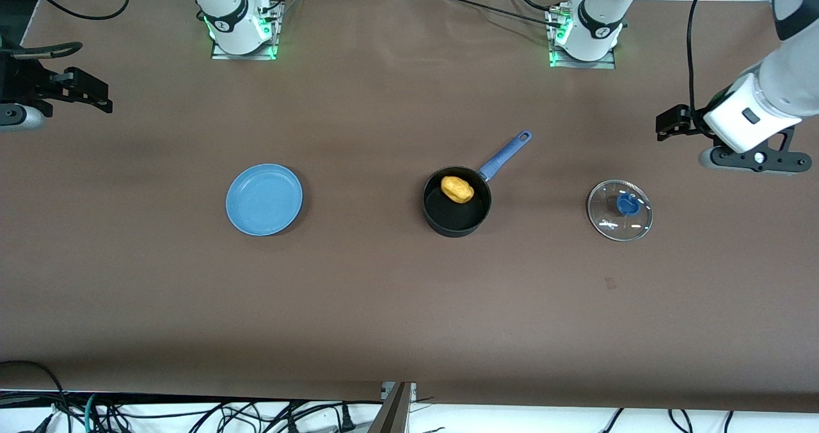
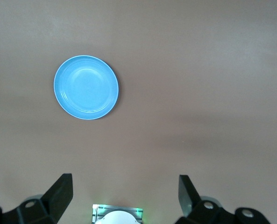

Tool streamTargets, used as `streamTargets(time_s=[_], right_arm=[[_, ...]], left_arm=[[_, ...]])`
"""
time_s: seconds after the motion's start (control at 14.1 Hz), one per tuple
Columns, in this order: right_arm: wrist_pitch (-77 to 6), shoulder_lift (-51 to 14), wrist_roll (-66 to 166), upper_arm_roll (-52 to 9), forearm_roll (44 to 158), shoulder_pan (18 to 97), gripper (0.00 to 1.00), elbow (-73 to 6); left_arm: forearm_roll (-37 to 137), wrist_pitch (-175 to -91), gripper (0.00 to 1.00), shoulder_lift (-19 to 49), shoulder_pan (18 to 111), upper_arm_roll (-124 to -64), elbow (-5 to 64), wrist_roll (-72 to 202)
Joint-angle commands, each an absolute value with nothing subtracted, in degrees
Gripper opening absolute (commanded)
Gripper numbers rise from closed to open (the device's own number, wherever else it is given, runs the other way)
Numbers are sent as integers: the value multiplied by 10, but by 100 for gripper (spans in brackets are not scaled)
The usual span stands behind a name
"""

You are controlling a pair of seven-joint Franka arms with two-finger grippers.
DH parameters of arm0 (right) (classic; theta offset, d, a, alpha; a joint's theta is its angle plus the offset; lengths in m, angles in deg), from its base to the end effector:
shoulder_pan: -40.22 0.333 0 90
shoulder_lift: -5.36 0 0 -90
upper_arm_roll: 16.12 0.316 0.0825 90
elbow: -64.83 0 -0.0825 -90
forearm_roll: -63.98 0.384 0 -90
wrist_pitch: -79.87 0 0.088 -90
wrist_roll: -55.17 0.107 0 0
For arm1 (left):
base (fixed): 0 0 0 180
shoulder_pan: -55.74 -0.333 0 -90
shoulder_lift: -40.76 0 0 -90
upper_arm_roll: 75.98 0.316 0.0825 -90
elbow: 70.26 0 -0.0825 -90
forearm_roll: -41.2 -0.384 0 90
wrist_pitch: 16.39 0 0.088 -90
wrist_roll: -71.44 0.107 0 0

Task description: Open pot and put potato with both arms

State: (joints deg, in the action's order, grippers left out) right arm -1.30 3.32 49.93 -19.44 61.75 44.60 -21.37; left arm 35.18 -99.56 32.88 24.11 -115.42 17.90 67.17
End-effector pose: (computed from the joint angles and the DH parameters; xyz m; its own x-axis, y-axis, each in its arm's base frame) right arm 0.5491 0.0061 0.6232 0.9866 0.1034 -0.1261 0.1079 -0.9937 0.0296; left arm 0.5699 -0.0423 0.5689 0.9800 -0.0590 -0.1902 -0.0662 -0.9973 -0.0318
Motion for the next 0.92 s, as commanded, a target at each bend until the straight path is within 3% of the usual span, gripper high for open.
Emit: streamTargets(time_s=[0.0, 0.21, 0.5, 0.85], right_arm=[[-7, 30, 487, -190, 610, 439, 100, -203], [-7, 30, 486, -190, 612, 439, 100, -203], [-7, 30, 486, -190, 612, 439, 100, -203], [-7, 30, 486, -190, 612, 438, 100, -204]], left_arm=[[386, -1002, 100, 357, 378, -995, 185, 682], [397, -1018, 100, 389, 518, -847, 221, 679], [405, -1044, 100, 415, 632, -731, 248, 672], [404, -1034, 100, 409, 638, -733, 238, 671]])
